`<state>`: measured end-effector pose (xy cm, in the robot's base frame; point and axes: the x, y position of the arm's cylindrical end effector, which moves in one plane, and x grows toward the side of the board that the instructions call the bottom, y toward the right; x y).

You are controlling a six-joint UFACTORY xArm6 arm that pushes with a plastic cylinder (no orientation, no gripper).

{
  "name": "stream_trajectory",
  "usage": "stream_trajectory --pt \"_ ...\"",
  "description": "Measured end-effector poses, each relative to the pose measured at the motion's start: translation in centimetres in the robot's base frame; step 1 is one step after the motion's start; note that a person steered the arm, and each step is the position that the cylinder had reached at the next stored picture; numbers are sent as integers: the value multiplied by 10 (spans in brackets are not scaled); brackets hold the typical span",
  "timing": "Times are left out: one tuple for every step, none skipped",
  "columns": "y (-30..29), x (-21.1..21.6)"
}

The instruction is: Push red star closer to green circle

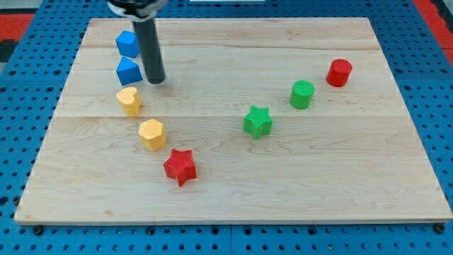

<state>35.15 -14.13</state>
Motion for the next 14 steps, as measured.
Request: stream_trajectory --pt "-26 -17" --pt "-24 8" --pt "-55 38" --pt "-88 23" --pt "-51 -21" --pt "-50 -38" --pt "-53 18" --pt "-13 81" --pt "-6 82" --pt "-51 94" --pt "-33 180" --pt "21 207" --pt "54 205" --pt "89 199"
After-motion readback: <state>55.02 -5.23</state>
